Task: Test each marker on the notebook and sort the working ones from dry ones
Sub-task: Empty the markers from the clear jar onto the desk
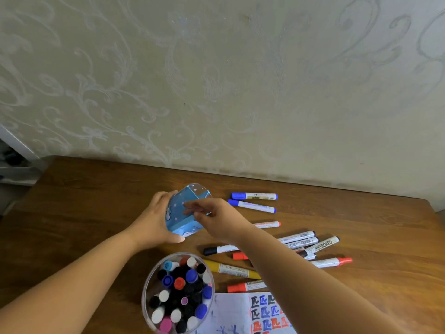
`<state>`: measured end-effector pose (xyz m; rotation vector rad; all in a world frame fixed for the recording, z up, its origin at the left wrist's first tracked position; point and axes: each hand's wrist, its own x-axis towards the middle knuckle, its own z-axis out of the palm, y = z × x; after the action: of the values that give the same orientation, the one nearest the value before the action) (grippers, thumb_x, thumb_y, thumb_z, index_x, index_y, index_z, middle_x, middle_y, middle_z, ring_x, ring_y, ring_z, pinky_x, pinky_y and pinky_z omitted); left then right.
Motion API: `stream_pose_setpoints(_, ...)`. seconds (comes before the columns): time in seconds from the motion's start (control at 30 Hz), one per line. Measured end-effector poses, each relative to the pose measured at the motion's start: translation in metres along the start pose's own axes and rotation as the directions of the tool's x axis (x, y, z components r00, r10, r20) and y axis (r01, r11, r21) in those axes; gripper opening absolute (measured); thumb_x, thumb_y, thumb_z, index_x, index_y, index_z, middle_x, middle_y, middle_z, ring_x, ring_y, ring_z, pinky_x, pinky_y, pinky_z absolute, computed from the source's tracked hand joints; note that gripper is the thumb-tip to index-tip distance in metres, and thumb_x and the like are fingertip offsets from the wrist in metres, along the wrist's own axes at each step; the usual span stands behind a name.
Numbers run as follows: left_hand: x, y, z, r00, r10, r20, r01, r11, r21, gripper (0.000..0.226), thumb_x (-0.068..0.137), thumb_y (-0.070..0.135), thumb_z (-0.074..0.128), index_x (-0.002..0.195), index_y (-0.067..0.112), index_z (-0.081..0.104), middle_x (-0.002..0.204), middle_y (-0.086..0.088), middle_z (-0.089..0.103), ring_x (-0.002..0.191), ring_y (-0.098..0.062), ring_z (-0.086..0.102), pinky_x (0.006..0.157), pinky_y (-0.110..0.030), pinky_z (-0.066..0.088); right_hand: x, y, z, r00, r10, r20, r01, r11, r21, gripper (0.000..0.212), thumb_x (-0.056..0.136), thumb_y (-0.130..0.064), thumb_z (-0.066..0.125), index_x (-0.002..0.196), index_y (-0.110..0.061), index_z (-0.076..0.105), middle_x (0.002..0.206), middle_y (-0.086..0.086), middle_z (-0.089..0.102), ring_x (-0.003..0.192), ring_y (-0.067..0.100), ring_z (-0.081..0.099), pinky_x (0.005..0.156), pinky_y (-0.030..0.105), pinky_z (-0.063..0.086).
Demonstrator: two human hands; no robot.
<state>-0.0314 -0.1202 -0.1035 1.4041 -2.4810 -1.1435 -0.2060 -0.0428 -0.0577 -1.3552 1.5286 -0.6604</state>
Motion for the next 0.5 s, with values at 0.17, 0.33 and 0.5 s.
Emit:
stream_pose_setpoints(0.17, 0.002, -0.015, 0.004, 0.991, -0.077, -0.109, 0.071, 0.996, -0.055, 0.110, 0.049, 0.032, 0.088, 0.139, 0.024, 0.026, 0.138, 0.005, 0.031, 0.129, -0.016, 0.027, 0.108, -0.038, 0.030, 0.008, -0.004, 0.004, 0.996, -0.013, 0.087, 0.010, 1.000, 0.029, 0.045, 0.093, 0.010, 0.035, 0.125, -0.011, 0.059, 0.124, -0.004, 0.060, 0.108, 0.007, 0.059, 0.092, 0.014, 0.045)
stream_pose_setpoints(0.33, -0.006, -0.033, 0.010, 0.987, -0.153, -0.042, 0.130, 0.933, -0.336, 0.100, 0.044, 0.027, 0.088, 0.129, 0.030, 0.036, 0.126, 0.009, 0.048, 0.117, -0.009, 0.047, 0.101, -0.038, 0.041, 0.003, 0.003, -0.006, 0.997, 0.052, -0.049, -0.046, 0.993, 0.112, 0.042, 0.091, 0.009, 0.036, 0.111, -0.017, 0.063, 0.102, -0.007, 0.065, 0.079, -0.017, 0.059, 0.081, 0.016, 0.048)
stream_pose_setpoints(0.5, -0.015, -0.033, 0.011, 0.986, -0.164, -0.009, 0.149, 0.917, -0.371, 0.069, 0.047, 0.026, 0.083, 0.107, 0.037, 0.049, 0.113, 0.012, 0.058, 0.110, -0.009, 0.055, 0.094, -0.031, 0.044, -0.014, 0.007, -0.006, 0.998, 0.069, 0.014, -0.069, 0.997, 0.040, 0.037, 0.090, 0.005, 0.041, 0.109, -0.016, 0.065, 0.104, -0.006, 0.068, 0.087, 0.003, 0.064, 0.083, 0.017, 0.048)
